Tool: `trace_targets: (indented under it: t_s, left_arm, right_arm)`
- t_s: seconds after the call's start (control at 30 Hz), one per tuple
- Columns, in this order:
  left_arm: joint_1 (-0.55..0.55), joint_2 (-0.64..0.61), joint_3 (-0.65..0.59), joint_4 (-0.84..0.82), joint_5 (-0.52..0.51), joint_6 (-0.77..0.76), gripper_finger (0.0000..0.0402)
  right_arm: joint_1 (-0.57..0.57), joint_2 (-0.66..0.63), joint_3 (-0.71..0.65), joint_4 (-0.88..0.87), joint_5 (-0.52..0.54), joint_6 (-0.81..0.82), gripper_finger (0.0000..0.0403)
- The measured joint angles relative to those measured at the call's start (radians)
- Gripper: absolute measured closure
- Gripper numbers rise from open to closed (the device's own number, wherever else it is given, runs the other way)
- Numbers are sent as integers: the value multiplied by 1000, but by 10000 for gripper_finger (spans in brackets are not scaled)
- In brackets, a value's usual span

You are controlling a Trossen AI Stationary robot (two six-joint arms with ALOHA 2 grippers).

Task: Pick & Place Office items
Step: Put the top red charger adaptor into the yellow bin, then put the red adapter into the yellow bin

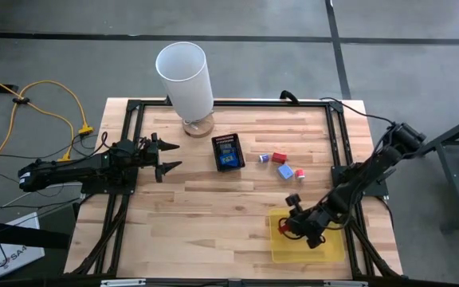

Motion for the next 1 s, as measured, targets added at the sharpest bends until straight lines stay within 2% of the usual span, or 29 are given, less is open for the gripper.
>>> trace_targets:
  t_s: [0.3, 0.67, 1.0]
  left_arm:
    - [0, 0, 0, 0, 0, 0, 94]
    - [0, 0, 0, 0, 0, 0, 94]
    - [0, 0, 0, 0, 0, 0, 94]
  right_arm:
    - [0, 42, 0, 13, -5, -1, 295]
    - [0, 42, 0, 21, -3, -3, 238]
    - [0, 42, 0, 21, -4, -2, 236]
